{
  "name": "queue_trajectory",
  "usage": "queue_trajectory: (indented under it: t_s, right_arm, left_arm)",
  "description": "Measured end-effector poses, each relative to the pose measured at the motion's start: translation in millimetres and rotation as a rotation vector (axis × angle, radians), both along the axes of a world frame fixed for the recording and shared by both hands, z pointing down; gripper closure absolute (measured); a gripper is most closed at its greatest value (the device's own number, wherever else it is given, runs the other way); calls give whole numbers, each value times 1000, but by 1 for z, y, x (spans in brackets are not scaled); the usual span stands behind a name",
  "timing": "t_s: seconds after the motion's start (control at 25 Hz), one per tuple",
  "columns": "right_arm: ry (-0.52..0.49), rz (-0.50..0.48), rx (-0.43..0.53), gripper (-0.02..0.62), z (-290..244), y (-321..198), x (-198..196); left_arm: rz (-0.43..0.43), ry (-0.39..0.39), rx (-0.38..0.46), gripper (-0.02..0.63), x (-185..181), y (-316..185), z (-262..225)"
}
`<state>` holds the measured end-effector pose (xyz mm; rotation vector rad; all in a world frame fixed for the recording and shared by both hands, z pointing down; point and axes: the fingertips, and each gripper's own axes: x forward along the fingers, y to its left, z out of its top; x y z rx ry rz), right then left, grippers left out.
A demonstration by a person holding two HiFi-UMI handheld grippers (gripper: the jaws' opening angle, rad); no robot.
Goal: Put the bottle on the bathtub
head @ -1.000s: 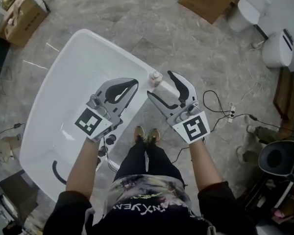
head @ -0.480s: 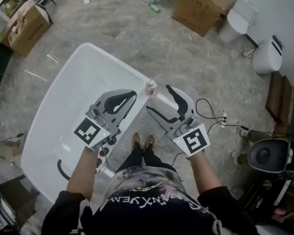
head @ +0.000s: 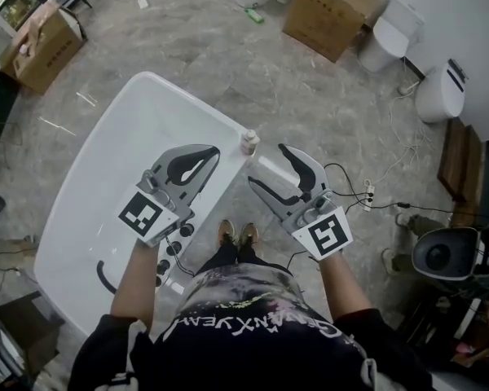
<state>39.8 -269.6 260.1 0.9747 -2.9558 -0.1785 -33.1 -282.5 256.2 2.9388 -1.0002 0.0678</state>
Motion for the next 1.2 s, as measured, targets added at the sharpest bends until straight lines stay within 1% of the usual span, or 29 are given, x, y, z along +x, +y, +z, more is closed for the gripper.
queue_trajectory:
  t_s: [0.04, 0.12, 0.2, 0.36, 0.56, 0.68, 0.92, 1.08, 1.2]
  right_arm:
    - [1, -2, 3, 292, -3, 0, 0]
    - [9, -4, 11, 335, -7, 1, 0]
    - [24, -3, 21, 410, -8, 4, 1]
    - [33, -4, 30, 468, -10, 10, 5]
    - [34, 4, 25, 557, -6, 8, 7]
    - [36, 8, 22, 592, -5, 4, 6]
    - [35, 6, 25, 594, -8, 2, 2]
    - [40, 22, 29, 595, -7, -2, 5]
    - [45, 19, 29, 597, -7, -2, 5]
  left_arm:
    - [1, 2, -2, 586, 0, 1, -1]
    - [0, 7, -8, 586, 0, 3, -1]
    - [-5, 18, -13, 586, 1, 5, -2]
    - [-12, 25, -19, 586, 3, 13, -2]
    - [-23, 27, -28, 586, 2, 13, 2]
    - [-21, 28, -31, 586, 1, 10, 3]
    - [-24, 32, -33, 586, -1, 6, 1]
    - [-15, 23, -11, 585, 2, 1, -2]
    - [-26, 34, -28, 586, 0, 2, 0]
